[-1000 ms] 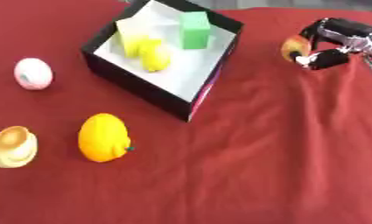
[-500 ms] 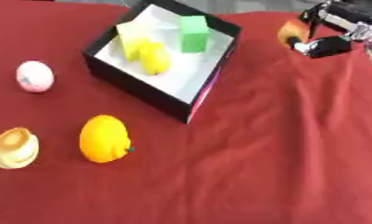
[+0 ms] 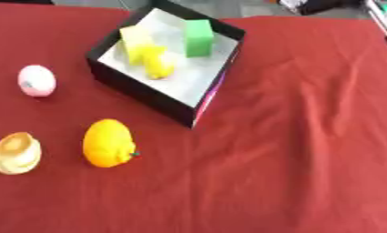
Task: Pick up objects on the table and place them in the box.
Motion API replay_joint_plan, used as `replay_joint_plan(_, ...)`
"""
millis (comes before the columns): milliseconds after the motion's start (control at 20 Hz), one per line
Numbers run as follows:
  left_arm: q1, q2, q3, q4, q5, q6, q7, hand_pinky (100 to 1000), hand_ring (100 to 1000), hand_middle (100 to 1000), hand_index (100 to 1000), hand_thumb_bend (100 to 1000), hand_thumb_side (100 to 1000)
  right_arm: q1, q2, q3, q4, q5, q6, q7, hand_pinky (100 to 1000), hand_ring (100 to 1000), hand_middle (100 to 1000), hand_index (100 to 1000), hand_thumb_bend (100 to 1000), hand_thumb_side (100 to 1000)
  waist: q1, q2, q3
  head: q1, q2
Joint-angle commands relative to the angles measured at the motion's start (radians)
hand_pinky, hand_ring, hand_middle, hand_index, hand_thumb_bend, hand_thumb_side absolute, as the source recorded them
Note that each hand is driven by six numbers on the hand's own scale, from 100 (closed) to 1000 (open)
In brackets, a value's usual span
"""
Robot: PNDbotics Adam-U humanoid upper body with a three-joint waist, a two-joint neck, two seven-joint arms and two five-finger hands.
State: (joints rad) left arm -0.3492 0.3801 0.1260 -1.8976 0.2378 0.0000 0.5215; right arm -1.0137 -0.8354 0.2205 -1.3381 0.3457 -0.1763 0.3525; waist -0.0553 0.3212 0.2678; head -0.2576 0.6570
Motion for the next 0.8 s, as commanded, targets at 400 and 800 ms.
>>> replay_joint_plan(400,-0.031,-0.01,0.049,-0.072,-0.078,-0.042,0.197,717,802,764,760,358,499,-0.162,0.239,0.061,0.167,0.188,-0.047,0.018,726,539,528,728,121,453,0.007,-0.044,0.031,-0.043,0.022)
replay_joint_plan(800,-0.039,-0.017,0.031,-0.101,-0.085,-0.044,0.194,714,787,744,754,351,502,-0.142,0.329,0.075,0.295,0.341,-0.134,0.023,748,580,568,757,164,551,0.009,-0.033,0.042,-0.042,0.02)
